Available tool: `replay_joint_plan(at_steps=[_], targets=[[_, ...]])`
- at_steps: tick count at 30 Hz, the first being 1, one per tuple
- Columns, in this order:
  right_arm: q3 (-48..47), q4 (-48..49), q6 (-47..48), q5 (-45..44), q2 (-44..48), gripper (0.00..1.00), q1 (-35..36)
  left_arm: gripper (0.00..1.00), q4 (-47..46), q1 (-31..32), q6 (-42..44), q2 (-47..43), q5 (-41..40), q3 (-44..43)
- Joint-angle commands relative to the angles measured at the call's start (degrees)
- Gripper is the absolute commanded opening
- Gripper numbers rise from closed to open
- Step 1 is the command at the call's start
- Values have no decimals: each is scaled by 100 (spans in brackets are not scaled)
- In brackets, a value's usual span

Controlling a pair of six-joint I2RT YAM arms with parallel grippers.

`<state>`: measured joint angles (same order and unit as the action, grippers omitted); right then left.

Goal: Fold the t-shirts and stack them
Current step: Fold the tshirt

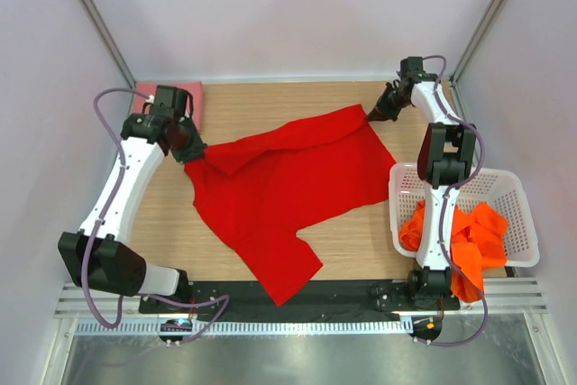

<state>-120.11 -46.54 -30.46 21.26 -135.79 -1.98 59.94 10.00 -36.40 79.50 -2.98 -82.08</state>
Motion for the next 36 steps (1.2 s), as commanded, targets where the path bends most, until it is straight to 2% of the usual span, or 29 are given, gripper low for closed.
replay_joint_plan(at_steps=[1,6,20,23,26,27,28,29,30,32,36], targets=[[-3,-13,110,-121,264,1,-4,0,-105,-24,116,-32,263,288],[6,-56,180,-227,158,2,-4,0,-377,-24,160,21,754,614],[58,-170,154,-359,26,2,-4,2,-387,-24,204,267,878,1036],[15,-276,181,-491,0,3,-4,9,-343,-24,247,224,826,1098],[14,-338,277,-596,26,9,4,41,-185,-24,230,22,651,1151],[23,-329,382,-605,52,11,4,59,-124,-24,213,-40,633,1151],[67,-312,452,-649,96,15,4,64,-106,-33,213,-171,624,1116],[102,-198,496,-693,209,23,13,70,-123,-42,195,-216,589,1081],[120,-162,567,-754,254,27,22,82,-132,-77,195,-251,493,1028],[102,-31,559,-913,342,36,22,85,-184,-173,247,-164,378,800],[-90,382,620,-755,185,47,57,77,-509,-840,423,512,579,431]])
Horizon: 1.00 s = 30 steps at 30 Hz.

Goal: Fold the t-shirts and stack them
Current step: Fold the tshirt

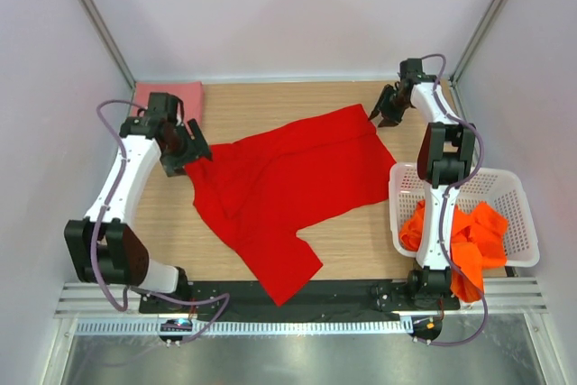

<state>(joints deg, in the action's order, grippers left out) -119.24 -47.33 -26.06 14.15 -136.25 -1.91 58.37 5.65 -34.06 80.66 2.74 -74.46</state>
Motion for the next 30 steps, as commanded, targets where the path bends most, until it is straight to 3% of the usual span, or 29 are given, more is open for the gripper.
replay_joint_plan(at_steps=[1,9,21,30], targets=[[-326,531,259,8,178,49,68,76,-483,-520,242,572,120,-411],[-766,1533,444,131,-253,58,139,77,-994,-837,664,2381,428,-1167],[-1215,1965,541,298,-1044,60,191,65,-1328,-881,541,3227,306,-1413],[-1260,1921,602,632,-1273,44,367,55,-1328,-1004,480,3597,244,-1432]])
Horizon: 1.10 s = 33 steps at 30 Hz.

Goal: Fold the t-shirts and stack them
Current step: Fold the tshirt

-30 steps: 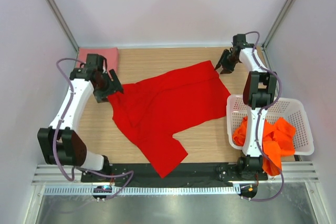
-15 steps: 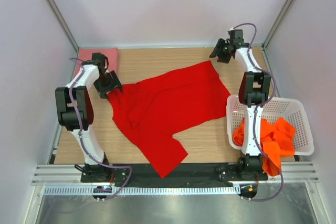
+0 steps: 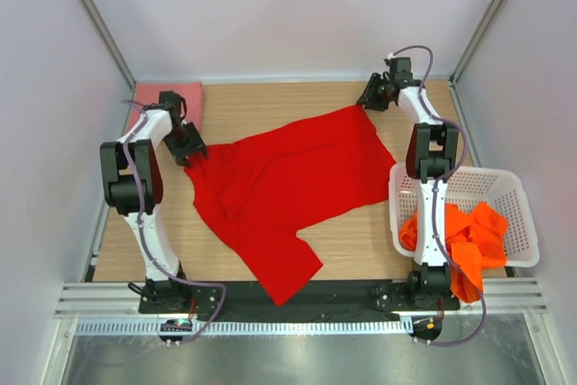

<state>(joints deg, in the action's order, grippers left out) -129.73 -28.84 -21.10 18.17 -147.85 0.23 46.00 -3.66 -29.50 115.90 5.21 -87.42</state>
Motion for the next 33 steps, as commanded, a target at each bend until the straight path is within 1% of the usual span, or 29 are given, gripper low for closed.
replay_joint_plan(at_steps=[1,4,7,9,10,11,12,13,14,15,16,18,19,21,24,26,29,30,31,32,33], targets=[[-184,28,124,265,-112,43,170,55,-108,-82,14,65,-11,-100],[-9,36,255,300,-33,43,188,52,-223,-91,-3,3,6,40],[1,10,238,222,-68,43,188,49,-249,-91,-21,64,85,-29],[-8,19,142,152,-95,42,197,43,-249,-91,-39,126,155,-108],[-17,80,98,143,-121,39,188,40,-232,-82,-47,187,173,-170],[-34,89,45,134,-165,37,188,34,-223,-82,-56,231,156,-205],[-87,115,-77,116,-191,33,188,30,-223,-91,-65,249,147,-232],[-96,185,-183,47,-209,29,179,23,-223,-91,-74,275,138,-258],[-96,238,-271,-15,-235,26,162,20,-214,-82,-91,284,112,-258],[-70,317,-367,-59,-244,17,153,19,-231,-91,-91,276,51,-258],[-52,474,-603,-103,-244,12,135,12,-214,-91,-91,284,24,-250],[0,633,-868,-279,-253,2,83,3,-223,-100,-100,276,-116,-223],[9,712,-982,-419,-253,1,65,0,-223,-91,-109,276,-169,-214],[70,888,-1220,-735,-201,1,48,0,-258,-91,-161,223,-257,-145],[168,1126,-1449,-903,-191,2,47,0,-363,-82,-188,127,-407,-39],[54,1214,-1502,-781,-287,1,47,0,-390,-91,-179,117,-468,-39],[-341,1083,-1555,-386,-525,2,56,0,-355,-91,-135,135,-468,-135],[-412,1047,-1572,-324,-534,10,47,2,-302,-82,-135,135,-477,-170],[-404,1021,-1564,-158,-499,17,47,14,-293,-91,-144,91,-486,-188],[-395,977,-1546,-148,-464,23,47,20,-293,-91,-170,30,-477,-188],[-404,785,-1520,-182,-403,34,39,26,-267,-91,-179,-31,-486,-179]])
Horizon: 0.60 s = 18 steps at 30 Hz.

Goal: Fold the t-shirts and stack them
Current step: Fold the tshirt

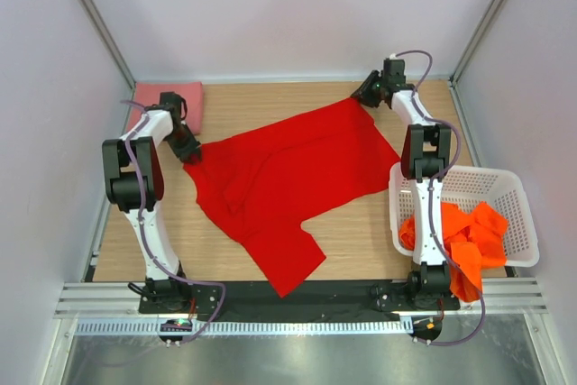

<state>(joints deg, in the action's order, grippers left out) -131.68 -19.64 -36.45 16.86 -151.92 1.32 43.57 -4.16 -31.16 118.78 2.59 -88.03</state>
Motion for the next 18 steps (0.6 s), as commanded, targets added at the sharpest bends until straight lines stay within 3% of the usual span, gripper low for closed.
replay_joint_plan(at_steps=[1,5,6,11,18], targets=[[-235,-267,41,-112,109,37,-62,40,2,-41,-22,-442,-215,-135],[-516,-1128,313,-621,469,51,-62,59,204,-32,-31,-856,-452,-153],[-543,-1443,383,-753,557,56,-62,60,257,-32,-22,-961,-496,-153],[-457,-2298,639,-1440,1216,59,-62,60,529,38,4,-1926,-382,275],[695,-2527,665,-880,2717,62,376,52,828,811,83,-3140,57,1409]])
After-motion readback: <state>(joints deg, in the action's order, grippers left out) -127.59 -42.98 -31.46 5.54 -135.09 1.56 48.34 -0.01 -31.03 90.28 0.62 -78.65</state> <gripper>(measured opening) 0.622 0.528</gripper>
